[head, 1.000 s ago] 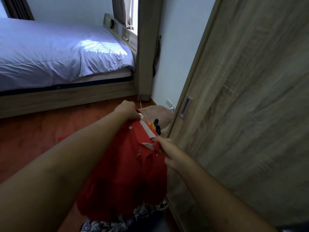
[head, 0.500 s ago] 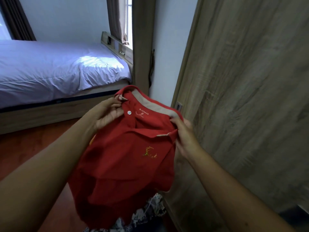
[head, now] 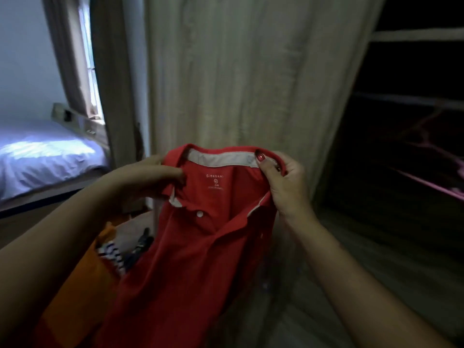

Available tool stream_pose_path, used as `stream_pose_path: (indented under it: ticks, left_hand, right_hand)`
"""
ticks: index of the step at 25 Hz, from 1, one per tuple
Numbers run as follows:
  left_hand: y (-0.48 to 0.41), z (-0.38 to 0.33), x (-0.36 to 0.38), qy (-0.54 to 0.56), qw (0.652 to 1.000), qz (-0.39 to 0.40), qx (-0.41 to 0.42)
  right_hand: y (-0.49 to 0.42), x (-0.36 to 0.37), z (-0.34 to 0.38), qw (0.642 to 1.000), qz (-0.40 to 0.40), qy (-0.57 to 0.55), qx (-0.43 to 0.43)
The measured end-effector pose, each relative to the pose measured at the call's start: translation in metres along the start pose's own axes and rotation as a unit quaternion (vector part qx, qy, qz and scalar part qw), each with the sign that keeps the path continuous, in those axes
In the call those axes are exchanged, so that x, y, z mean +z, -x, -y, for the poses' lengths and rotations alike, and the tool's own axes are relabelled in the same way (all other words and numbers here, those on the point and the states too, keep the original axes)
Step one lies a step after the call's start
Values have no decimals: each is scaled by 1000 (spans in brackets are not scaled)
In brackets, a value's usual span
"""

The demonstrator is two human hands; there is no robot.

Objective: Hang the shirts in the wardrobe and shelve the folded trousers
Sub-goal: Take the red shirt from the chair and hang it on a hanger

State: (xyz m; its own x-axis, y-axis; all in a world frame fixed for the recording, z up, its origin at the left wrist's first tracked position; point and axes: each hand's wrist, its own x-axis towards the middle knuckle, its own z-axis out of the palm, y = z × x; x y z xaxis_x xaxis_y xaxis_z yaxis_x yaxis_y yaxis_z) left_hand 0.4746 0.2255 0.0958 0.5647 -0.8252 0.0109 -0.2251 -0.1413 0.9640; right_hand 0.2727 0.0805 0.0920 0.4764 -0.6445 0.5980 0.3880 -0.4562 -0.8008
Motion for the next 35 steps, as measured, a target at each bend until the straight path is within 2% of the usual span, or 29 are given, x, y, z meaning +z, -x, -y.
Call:
stream_pose_path:
  ticks: [2,4,5,6,8,9,11,13,15,16,19,22,24,26,28,30,33,35]
  left_hand:
    - [8,-20,46,-40,998,-1,54]
    - [11,-34,87,-102,987,-38,117]
    - [10,-40,108,-193,964,-66,173]
    - [7,-44,126,-306,916,-92,242]
    - [5,-52,159,-430,826,-65,358]
    - [5,-57,181,-442,809,-20,388]
    - [10,-64,220,-439,797,41,414]
    - [7,-70,256,-492,762,62,417]
    - [-5,-79,281,-520,732,48,437]
    - [-11,-87,290,-497,741,50,449]
    - [-24,-115,313,-411,795,51,443]
    - [-30,-133,331,-393,805,54,441]
    - [-38,-139,336,-392,811,60,430]
    - [-44,-142,336,-396,815,65,417]
    - [-51,-143,334,-402,814,78,412]
    - [-58,-140,328,-410,815,90,400]
    - [-69,-135,321,-426,820,101,369]
    - [-74,-131,318,-429,826,114,347]
  right_hand:
    - [11,-63,18,997,-42,53,-25]
    - [19,-120,31,988,-74,125,-51]
    - [23,-149,36,980,-90,166,-59]
    - [26,-176,39,972,-106,201,-61]
    - [29,-223,45,960,-128,244,-53]
    - [32,-248,49,953,-140,264,-44]
    - [32,-285,52,936,-158,315,-24]
    - [31,-315,55,911,-165,378,-13]
    - [27,-333,55,898,-152,412,-4]
    - [23,-339,52,891,-147,429,-2]
    - [-5,-351,46,867,-159,471,-27]
    - [-47,-364,37,815,-175,550,-49]
    - [-69,-367,28,800,-168,576,-4]
    - [-84,-369,12,796,-167,574,96]
    - [-97,-370,-2,810,-177,532,170]
    - [-106,-367,-10,847,-209,455,180]
    - [-97,-355,-17,868,-262,401,130]
    - [-66,-348,-29,893,-264,356,73]
